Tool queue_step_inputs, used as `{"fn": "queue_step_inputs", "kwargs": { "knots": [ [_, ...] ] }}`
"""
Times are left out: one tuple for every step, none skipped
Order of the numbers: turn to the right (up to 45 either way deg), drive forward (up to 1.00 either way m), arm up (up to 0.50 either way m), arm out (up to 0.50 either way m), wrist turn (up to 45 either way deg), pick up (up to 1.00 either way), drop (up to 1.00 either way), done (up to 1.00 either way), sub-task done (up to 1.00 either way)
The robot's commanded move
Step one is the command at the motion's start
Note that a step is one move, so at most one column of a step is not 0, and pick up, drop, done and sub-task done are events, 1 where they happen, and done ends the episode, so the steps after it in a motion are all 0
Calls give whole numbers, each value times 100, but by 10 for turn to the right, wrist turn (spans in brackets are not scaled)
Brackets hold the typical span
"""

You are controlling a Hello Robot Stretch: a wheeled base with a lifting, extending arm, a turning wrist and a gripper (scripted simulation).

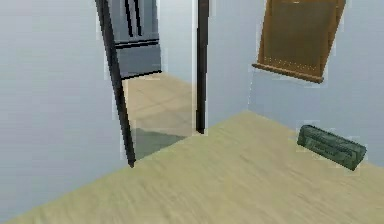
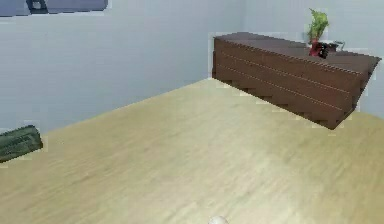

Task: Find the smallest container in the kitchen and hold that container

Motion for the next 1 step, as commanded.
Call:
{"fn": "queue_step_inputs", "kwargs": {
  "knots": [
    [0,100,0,0,0,0,0,0,0]
  ]
}}
